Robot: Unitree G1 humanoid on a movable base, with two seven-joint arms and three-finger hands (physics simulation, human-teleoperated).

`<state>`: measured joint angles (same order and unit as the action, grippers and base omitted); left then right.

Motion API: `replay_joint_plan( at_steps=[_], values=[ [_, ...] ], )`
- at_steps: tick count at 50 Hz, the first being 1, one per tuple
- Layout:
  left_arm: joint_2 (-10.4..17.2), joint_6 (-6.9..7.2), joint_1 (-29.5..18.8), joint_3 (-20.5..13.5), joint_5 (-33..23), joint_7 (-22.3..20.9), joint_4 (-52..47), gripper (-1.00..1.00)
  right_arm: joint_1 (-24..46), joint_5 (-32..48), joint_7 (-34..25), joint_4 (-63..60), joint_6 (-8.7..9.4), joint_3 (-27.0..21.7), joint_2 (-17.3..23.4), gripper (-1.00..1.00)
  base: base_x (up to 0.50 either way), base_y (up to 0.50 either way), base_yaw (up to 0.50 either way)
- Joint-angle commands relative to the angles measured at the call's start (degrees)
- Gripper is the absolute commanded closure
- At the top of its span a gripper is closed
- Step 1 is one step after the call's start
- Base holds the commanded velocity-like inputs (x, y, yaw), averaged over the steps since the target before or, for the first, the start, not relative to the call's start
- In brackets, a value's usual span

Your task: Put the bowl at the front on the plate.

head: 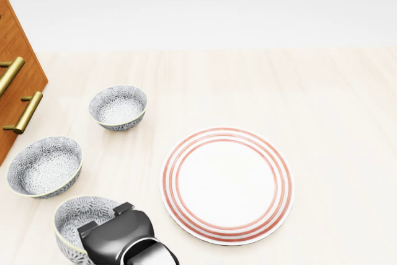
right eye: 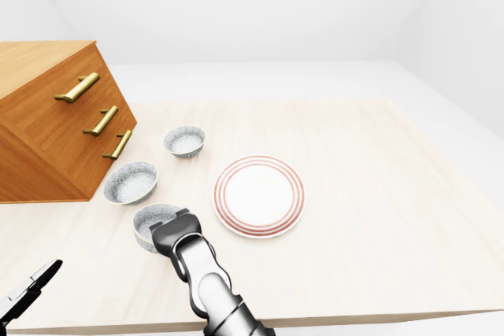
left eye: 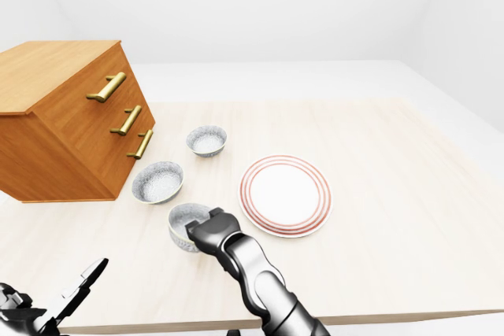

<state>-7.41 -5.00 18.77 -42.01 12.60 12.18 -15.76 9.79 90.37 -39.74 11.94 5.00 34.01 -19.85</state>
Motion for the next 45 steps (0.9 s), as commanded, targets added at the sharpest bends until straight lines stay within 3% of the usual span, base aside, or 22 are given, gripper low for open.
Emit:
replay_joint_plan(
  at_steps=[1, 10, 20, 30, 45],
  values=[
    [0.1, 0.00, -0.2, 0.2, -0.2, 0.0, 1.1, -1.00, 1.0, 0.9, -0.3, -0.3, 0.00, -2.1, 2.2, 1.00, 0.00, 0.00, 0.00],
    [0.1, 0.00, 0.1, 0.4, -0.2, 0.2, 0.3, -1.00, 2.4, 3.5, -0.3, -4.7, 0.00, -2.7, 1.3, 1.00, 0.00, 0.00, 0.00],
    [0.2, 0.00, 0.1, 0.3, -0.4, 0.2, 0.7, -1.00, 1.2, -1.1, 1.6, -9.8, 0.00, -2.8, 1.0, 1.00, 0.00, 0.00, 0.00],
    [0.2, 0.00, 0.0, 0.3, -0.3, 0.2, 0.4, -1.00, 0.3, -0.7, 2.9, -14.5, 0.00, -1.9, 1.9, 1.00, 0.00, 0.00, 0.00],
    [0.1, 0.00, 0.1, 0.2, -0.2, 0.0, 0.3, -1.00, -0.4, 3.6, 2.7, -21.4, 0.00, -1.5, 3.0, 1.00, 0.00, 0.00, 0.00]
  ],
)
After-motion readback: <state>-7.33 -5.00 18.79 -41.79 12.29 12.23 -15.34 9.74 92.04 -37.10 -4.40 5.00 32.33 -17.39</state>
